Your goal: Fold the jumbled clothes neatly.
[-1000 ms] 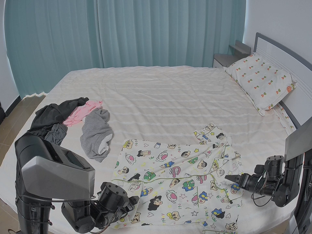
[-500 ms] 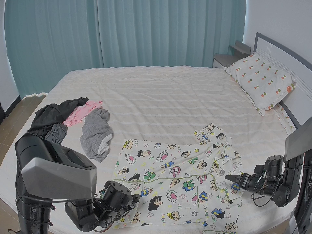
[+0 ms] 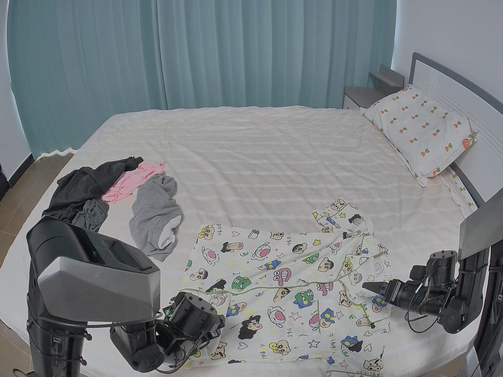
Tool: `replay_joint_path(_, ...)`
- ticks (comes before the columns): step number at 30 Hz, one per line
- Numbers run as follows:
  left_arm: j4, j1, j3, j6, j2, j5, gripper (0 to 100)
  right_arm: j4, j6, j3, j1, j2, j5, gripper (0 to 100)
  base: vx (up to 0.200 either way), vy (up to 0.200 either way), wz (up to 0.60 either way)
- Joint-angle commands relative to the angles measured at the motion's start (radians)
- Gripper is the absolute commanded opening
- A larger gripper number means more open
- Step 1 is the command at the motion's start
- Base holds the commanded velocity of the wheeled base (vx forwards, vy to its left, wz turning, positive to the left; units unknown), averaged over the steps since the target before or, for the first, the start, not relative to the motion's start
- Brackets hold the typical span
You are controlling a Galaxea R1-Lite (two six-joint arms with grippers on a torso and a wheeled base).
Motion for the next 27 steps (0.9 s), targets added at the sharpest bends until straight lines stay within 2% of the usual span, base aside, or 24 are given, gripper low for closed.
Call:
replay_joint_path(1,-0.002,0.000,-0.009,0.000,0.006,0.001,100,-0.012,0.000,0.000,0.001,0.002,0.001,100,0.000,0.000,0.00)
replay_joint_path(4,-0.003,0.000,-0.010,0.003,0.011,0.001,100,-0.012,0.000,0.000,0.000,0.000,0.000,100,0.000,0.000,0.00)
replay_joint_path(5,-0.003,0.000,-0.012,0.003,0.011,0.001,0,-0.012,0.000,0.000,0.001,0.002,0.000,100,0.000,0.000,0.00)
replay_joint_path(21,0.014,0.000,-0.024,0.004,0.011,0.002,0,-0.012,0.000,0.002,0.001,0.000,0.000,100,0.000,0.000,0.00)
replay_joint_path(27,0.008,0.003,-0.022,0.032,-0.018,0.028,0,-0.012,0.000,0.002,0.001,0.000,0.000,100,0.000,0.000,0.00)
